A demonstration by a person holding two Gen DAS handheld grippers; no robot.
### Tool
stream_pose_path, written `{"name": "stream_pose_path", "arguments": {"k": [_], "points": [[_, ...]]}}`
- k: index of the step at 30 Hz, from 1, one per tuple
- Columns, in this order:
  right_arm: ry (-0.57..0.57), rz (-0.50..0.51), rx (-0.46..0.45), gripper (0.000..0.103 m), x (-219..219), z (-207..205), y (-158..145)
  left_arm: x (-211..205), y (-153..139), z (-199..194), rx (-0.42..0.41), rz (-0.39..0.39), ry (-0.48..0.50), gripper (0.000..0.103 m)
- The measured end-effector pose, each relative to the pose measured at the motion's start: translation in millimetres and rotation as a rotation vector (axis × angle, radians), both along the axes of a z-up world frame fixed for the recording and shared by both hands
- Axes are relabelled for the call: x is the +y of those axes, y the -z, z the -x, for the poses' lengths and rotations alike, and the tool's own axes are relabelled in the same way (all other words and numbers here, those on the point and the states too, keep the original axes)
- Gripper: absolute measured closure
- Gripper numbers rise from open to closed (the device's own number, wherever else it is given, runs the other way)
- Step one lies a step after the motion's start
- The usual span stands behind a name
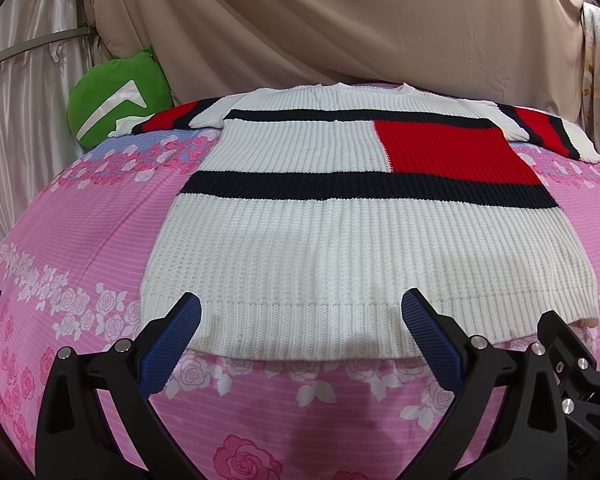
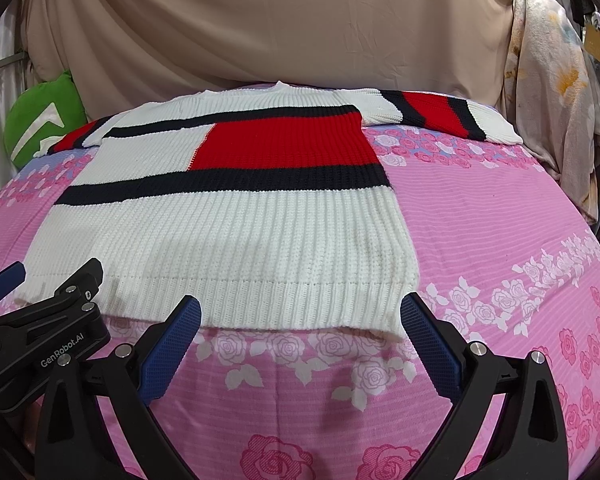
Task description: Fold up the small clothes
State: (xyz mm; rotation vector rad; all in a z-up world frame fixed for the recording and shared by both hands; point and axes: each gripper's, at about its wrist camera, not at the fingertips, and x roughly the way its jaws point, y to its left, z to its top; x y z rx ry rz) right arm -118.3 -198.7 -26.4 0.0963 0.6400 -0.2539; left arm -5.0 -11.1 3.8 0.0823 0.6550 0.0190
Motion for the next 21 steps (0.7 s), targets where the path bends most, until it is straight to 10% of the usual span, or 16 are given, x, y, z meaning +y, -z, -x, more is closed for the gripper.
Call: {"name": "stream_pose_path", "arguments": {"k": [21], "points": [[0.006,0.006,0.009,0.005,1.5,-0.5,3.1,-0.4,0.1,0.8,0.001,-0.002,0.000,0.005]]}}
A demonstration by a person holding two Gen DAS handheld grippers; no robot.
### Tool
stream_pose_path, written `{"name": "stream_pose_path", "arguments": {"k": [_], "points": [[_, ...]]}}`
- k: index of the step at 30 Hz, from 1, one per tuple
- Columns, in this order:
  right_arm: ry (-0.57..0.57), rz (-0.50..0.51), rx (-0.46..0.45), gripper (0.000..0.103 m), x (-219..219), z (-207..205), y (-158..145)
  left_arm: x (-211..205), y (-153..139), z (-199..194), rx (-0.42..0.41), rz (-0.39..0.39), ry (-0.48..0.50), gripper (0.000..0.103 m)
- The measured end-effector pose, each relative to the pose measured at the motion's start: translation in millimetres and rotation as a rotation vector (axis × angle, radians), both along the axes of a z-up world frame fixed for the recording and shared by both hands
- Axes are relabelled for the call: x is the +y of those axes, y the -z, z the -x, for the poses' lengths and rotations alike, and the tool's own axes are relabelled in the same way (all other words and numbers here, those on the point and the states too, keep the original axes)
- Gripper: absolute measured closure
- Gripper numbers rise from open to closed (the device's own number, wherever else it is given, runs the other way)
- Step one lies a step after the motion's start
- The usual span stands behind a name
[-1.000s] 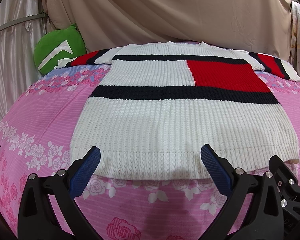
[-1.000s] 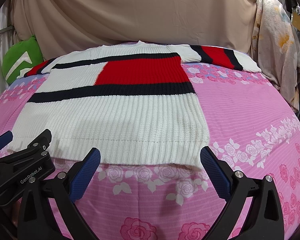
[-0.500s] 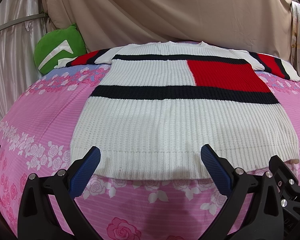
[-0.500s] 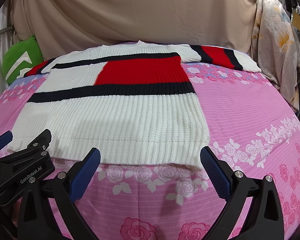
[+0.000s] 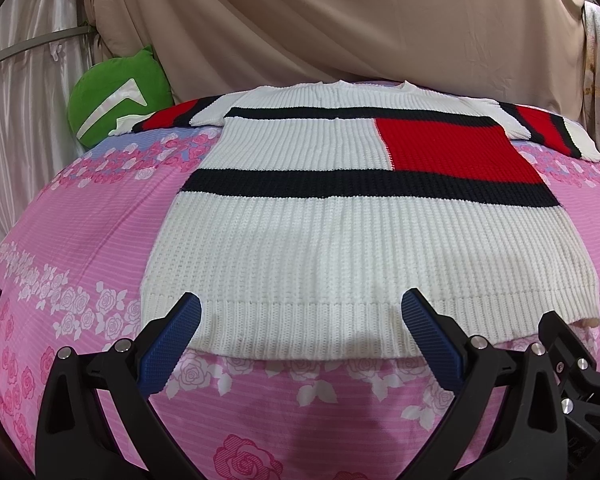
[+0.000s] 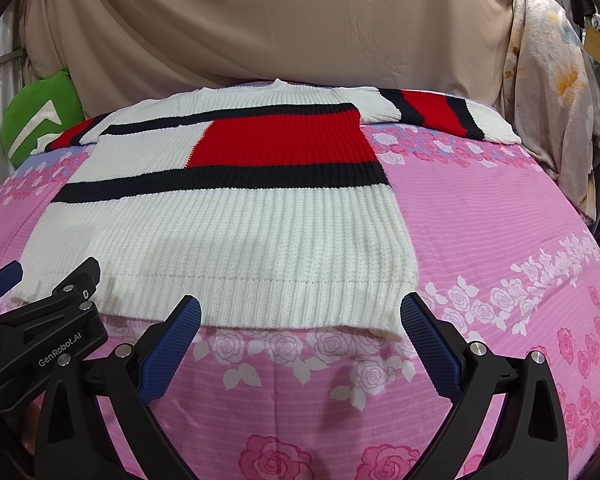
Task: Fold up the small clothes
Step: 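Grasp the striped sleeve cuff with the right gripper and lift it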
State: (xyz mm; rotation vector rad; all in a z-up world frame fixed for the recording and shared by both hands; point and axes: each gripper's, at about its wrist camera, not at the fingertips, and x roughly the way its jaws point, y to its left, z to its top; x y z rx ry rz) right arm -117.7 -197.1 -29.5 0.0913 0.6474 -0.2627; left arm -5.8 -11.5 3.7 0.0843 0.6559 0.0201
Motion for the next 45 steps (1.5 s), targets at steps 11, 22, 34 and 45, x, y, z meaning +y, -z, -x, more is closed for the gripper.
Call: {"name": "stream_pose_path", "arguments": {"k": [11,22,34,45], "points": [[-0.102,-0.138,-0.079,0.005,-56.4,-2.2,-15.9,32.4,-9.0,-4.1,0.037,0.141,0.049,0.005],[0.261,-0.264,-0.118,0.005,-342.2,-114.6,-55.7,64.4,-61.5,-77.9,-0.021,0.047,0.008,0.005],[0.486,-0.493,-0.147,0.024,-505.1,-222.8,-29.3,48.8,-60.4,-175.4,0.025,0.047,0.030,0.005],[-0.208,-0.354,-0.359,0.089,-286.3,-300.8,-181.7,34.7,-71.8,-206.3,-0.023,0.057,0.019,0.005]]}}
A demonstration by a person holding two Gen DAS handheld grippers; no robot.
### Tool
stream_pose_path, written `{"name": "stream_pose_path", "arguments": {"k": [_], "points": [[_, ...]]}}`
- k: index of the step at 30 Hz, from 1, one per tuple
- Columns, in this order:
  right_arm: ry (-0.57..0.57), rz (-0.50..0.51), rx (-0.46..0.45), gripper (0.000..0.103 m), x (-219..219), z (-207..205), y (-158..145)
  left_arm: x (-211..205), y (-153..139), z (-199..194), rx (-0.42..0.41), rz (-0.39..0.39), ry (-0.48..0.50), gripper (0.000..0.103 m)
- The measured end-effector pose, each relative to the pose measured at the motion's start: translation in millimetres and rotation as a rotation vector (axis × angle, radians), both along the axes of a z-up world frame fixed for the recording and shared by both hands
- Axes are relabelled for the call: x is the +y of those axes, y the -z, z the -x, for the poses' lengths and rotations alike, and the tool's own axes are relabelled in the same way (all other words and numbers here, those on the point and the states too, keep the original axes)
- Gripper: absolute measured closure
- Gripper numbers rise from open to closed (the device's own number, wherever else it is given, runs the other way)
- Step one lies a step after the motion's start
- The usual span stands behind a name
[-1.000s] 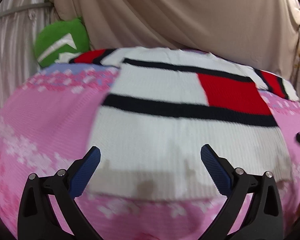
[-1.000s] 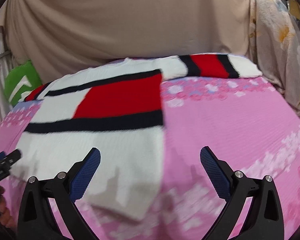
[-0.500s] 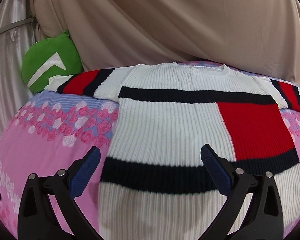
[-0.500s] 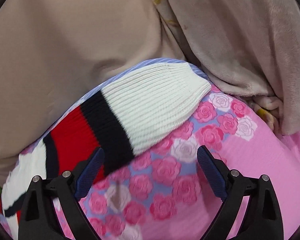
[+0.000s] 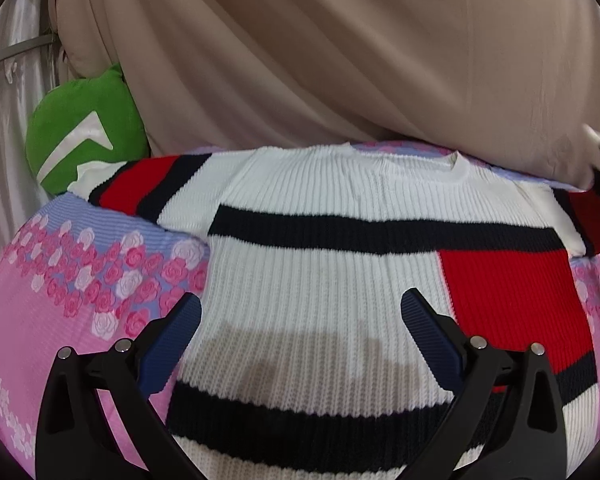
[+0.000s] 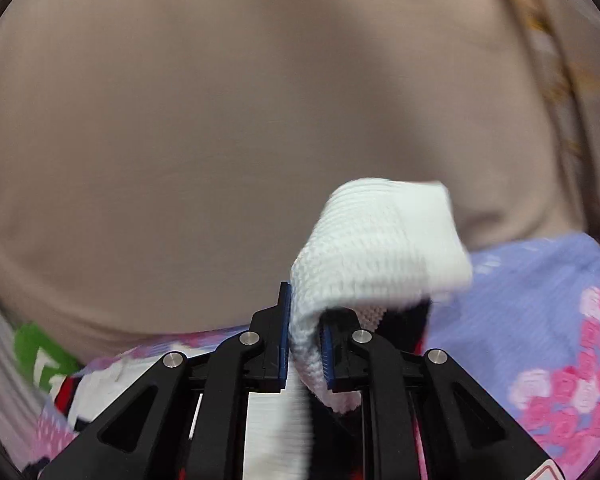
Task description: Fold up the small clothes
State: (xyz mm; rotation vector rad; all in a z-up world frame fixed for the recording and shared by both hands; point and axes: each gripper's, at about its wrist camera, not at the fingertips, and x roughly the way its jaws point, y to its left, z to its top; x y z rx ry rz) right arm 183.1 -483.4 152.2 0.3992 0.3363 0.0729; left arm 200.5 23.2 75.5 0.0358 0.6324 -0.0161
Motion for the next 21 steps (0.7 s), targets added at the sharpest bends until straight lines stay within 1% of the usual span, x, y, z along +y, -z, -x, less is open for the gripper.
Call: {"name": "stream_pose_path", "arguments": {"k": [1,2,3,4,5,6,7,8,9,10,11,12,14,15,17,18,19,21], "points": [[-0.084,0.033,-0.013,0.090,36.8,-7.5,-9.3,-1.1,-2.3,-2.4,-0.005,0.003,0.001,0.005],[-0.188,0.064,-0.018,0.090,83.1,-17.0,-15.6,-2.9,-4.9,-6.5,-0.007,0.010,0.008,0.005],[-0.283,0.081,-0.009,0.090,123.0,-28.5,-16.2,-4.5,-6.6,-11.4,-0.005,0.018,0.012,0.005],[-0.382,0.096,0.014,0.090,168.9,-39.5,-10.0,-5.7,-7.2,-15.8,0.000,0.027,0.016,0.005],[-0.452,0.113,0.042,0.087,204.9,-50.1,0.1,-6.8,-7.1,-22.0,0.012,0.046,0.025,0.005],[-0.501,0.133,0.074,0.083,232.9,-59.5,10.5,-6.8,-6.5,-27.5,0.026,0.066,0.033,0.005],[-0.537,0.164,0.109,0.077,261.4,-63.5,21.8,-6.0,-4.9,-33.3,0.044,0.092,0.047,0.005],[-0.562,0.196,0.144,0.075,284.6,-66.0,35.7,-4.1,-1.9,-41.0,0.069,0.125,0.062,0.005],[-0.579,0.209,0.169,0.075,298.3,-65.9,48.3,-1.6,1.6,-47.7,0.094,0.147,0.067,0.005],[-0.585,0.213,0.176,0.075,302.5,-65.4,55.7,1.0,5.7,-54.2,0.119,0.167,0.077,0.005],[-0.568,0.207,0.168,0.074,294.3,-62.1,61.9,4.9,11.1,-61.9,0.148,0.189,0.084,0.005],[-0.543,0.189,0.162,0.072,278.8,-58.4,60.1,9.6,17.3,-69.6,0.177,0.211,0.088,0.005],[-0.436,0.137,0.157,0.058,231.9,-48.3,57.6,19.5,30.8,-84.1,0.238,0.259,0.083,0.005],[-0.367,0.115,0.160,0.055,205.8,-39.5,64.0,23.5,36.5,-89.3,0.260,0.282,0.076,0.005],[-0.236,0.113,0.183,0.047,153.6,-28.0,68.2,29.9,46.7,-102.4,0.307,0.362,0.078,0.005],[-0.188,0.112,0.204,0.045,132.7,-23.9,71.6,30.5,49.1,-108.5,0.321,0.394,0.083,0.005],[-0.153,0.107,0.227,0.044,117.0,-20.2,75.3,29.1,48.6,-115.7,0.318,0.416,0.088,0.005],[-0.099,0.069,0.281,0.044,82.1,-16.9,87.7,21.8,44.9,-128.2,0.293,0.410,0.105,0.006]]}}
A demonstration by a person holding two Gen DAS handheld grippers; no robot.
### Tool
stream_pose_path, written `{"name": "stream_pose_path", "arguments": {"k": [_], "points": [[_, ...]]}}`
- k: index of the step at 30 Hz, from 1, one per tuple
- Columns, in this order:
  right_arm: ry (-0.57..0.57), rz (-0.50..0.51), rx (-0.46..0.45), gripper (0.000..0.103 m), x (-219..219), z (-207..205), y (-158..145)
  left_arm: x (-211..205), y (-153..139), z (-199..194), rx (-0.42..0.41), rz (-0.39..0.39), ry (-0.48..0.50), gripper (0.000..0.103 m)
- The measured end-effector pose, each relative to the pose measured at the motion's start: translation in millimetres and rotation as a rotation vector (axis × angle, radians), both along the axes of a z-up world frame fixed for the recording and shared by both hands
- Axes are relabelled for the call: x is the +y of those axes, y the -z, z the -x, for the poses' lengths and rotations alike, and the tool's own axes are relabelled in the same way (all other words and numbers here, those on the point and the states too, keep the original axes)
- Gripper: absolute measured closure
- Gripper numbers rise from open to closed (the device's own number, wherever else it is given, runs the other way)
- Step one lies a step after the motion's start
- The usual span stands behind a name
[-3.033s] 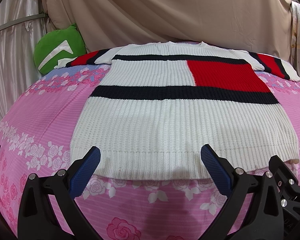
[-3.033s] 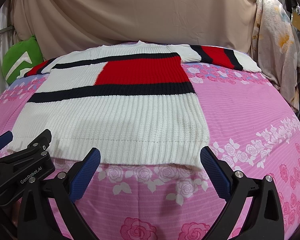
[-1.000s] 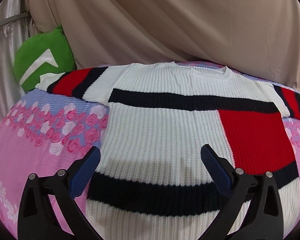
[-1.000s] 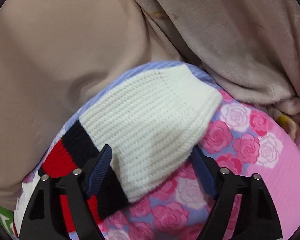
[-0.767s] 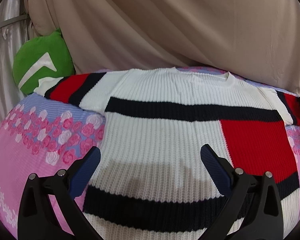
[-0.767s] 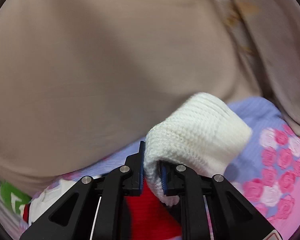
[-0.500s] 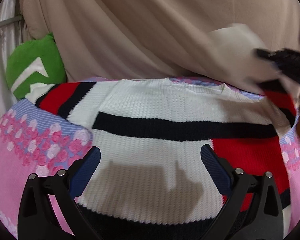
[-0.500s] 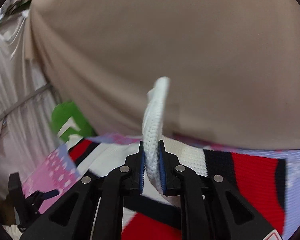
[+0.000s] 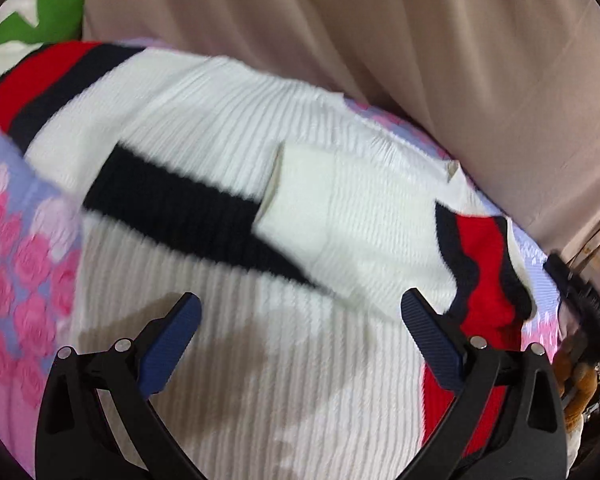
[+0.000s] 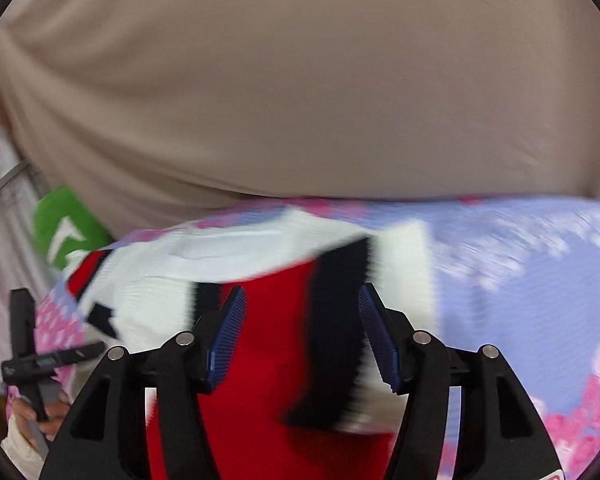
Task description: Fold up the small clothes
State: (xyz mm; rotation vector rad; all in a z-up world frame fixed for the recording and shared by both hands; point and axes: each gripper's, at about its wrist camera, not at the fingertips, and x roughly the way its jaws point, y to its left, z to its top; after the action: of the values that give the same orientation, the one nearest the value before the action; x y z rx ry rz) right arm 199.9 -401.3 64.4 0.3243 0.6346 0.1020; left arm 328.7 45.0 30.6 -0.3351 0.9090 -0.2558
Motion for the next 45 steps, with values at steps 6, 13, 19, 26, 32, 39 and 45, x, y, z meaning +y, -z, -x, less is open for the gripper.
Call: {"name": "stream_pose_path", "arguments": {"k": [6,13,19,26,32,39,45], "points": [[0.001,-0.076,0.091,0.038,-21.4,-7.4,29.4,-23.9,3.4,-34.3,-0.004,-0.023,0.042,0.048],[-0.040,-0.131,-0.007,0.091,-13.5,-8.4,15.1,-12.4,-44.2,-38.6,-0.142,-0.010,0.013,0.096],[0.035,-0.030,0.095,0.095,-29.7,-14.6,50.7,-3.1,-36.5,-36.0,-0.167,-0.115,-0.027,0.096],[0.023,-0.085,-0.017,0.073,-49.3,38.6,15.7,1.7,6.9,-45.0,-0.090,-0.094,-0.019,0.095],[-0.119,0.147,0.070,0.038,-4.5,49.1,39.5,10.2,7.2,-41.0,-0.092,-0.044,-0.024,0.093],[0.029,0.036,-0.040,0.091,-33.5,51.5,30.9,21.4,6.9,-34.1,-0.098,-0.034,-0.028,0.092],[0.021,0.041,0.100,0.089,-62.2,51.2,51.2,16.2,8.2,-36.5,-0.094,-0.058,-0.019,0.092]]}}
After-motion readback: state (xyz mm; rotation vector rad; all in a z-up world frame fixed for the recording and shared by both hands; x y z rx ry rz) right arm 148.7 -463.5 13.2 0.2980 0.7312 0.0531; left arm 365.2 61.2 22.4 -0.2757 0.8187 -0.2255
